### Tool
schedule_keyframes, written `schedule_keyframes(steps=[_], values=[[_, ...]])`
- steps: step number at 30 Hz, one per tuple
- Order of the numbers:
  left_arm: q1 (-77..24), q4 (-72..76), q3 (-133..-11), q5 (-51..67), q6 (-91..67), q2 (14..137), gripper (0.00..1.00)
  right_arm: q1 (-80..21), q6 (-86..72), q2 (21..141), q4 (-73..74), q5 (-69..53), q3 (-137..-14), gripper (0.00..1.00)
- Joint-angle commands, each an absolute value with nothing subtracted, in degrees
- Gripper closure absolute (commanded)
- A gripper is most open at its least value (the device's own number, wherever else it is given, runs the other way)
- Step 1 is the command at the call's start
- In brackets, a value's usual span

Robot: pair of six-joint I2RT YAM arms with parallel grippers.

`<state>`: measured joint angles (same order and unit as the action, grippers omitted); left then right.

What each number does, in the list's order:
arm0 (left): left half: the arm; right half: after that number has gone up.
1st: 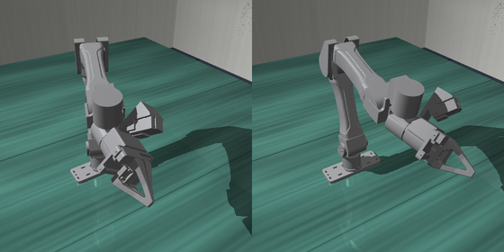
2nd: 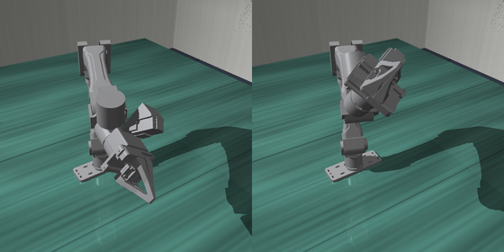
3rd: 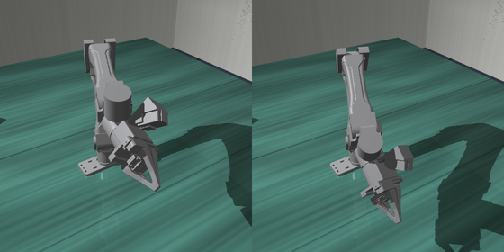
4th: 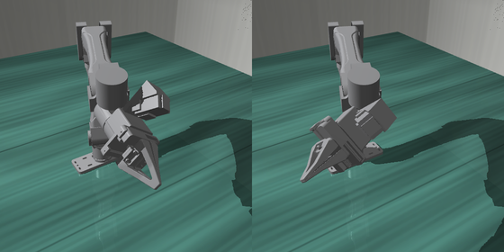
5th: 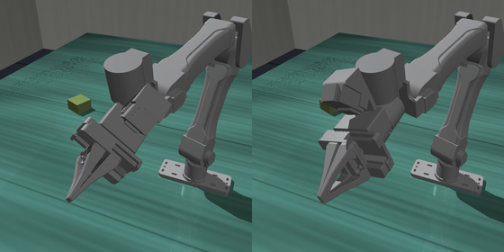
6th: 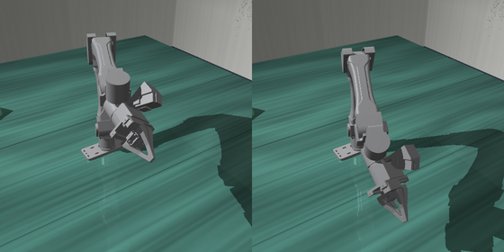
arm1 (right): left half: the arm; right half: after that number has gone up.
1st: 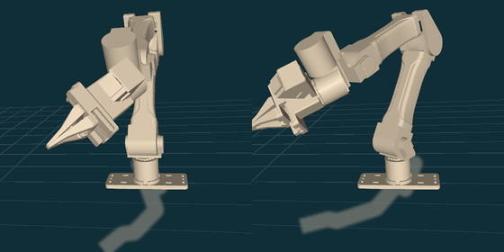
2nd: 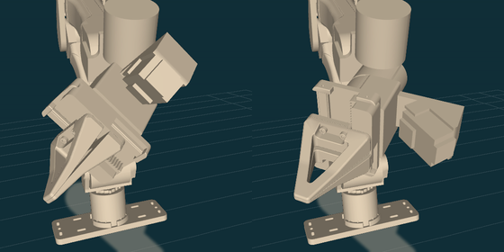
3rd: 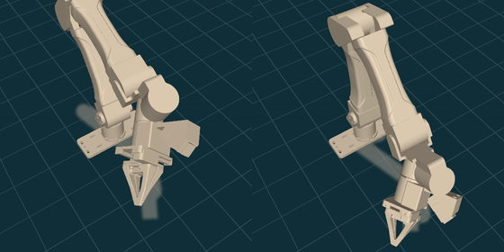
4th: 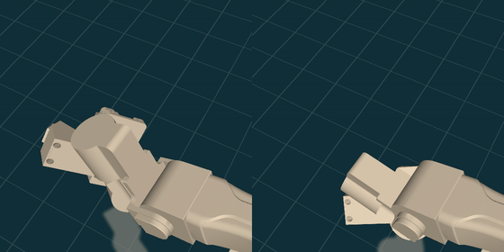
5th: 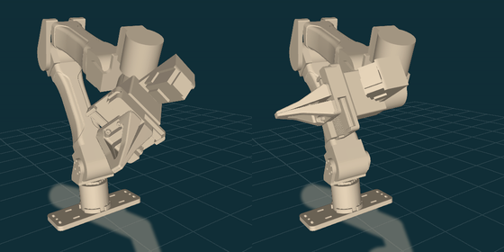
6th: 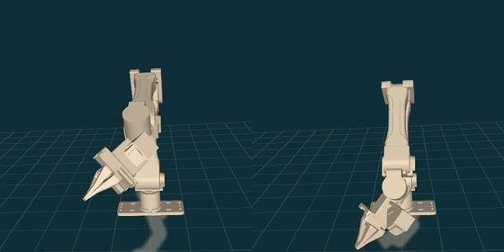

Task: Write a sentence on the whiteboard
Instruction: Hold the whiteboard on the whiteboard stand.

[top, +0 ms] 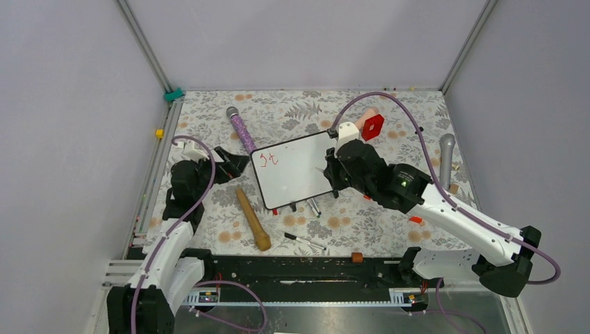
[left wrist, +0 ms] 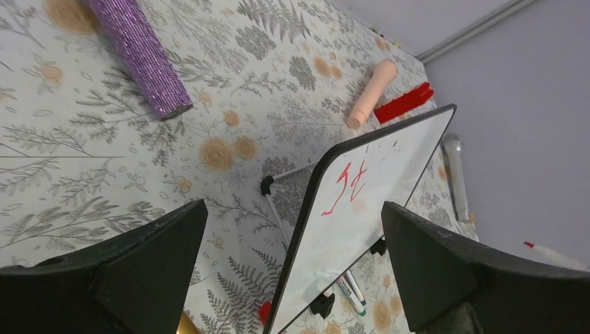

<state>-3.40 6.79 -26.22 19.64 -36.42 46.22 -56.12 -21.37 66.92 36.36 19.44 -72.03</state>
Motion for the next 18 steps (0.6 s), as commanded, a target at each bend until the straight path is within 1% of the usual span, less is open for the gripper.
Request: schedule_keyframes(steps=[1,5,9,10,12,14,15,17,18], values=[[-2.29,31.70,-18.83,29.41,-41.62,49.12,0.01,-55.82,-16.25,64.22,32.45,17.46,-71.23,1.00],[-2.29,47.09,-12.38,30.82,-43.53,52.86,0.01,-55.91,-17.95,63.56,32.81,17.23,-70.68,1.00],[-2.44,57.87,-7.73,33.39,-46.95,54.10,0.01,-55.87,-20.55,63.77,33.49,17.58,-70.40,1.00],[-2.46,58.39,-7.12,33.56,-47.64,53.52,0.01,-55.90,-20.89,63.95,33.54,17.69,-70.47,1.00],[-2.46,53.03,-6.70,33.40,-48.00,51.04,0.01,-55.88,-21.81,64.42,33.41,17.93,-71.01,1.00],[-2.50,44.04,-7.17,33.26,-45.07,47.47,0.01,-55.91,-21.77,65.06,33.43,18.02,-72.05,1.00],[-2.77,40.68,-7.16,32.94,-42.82,45.45,0.02,-55.90,-21.41,65.27,33.40,17.93,-72.52,1.00],[-4.36,37.20,-6.43,32.13,-38.80,41.52,0.09,-55.86,-20.46,65.31,33.00,18.60,-72.93,1.00],[-5.38,34.51,-6.46,31.12,-36.42,39.64,0.09,-55.89,-19.91,65.12,32.42,18.83,-72.88,1.00]])
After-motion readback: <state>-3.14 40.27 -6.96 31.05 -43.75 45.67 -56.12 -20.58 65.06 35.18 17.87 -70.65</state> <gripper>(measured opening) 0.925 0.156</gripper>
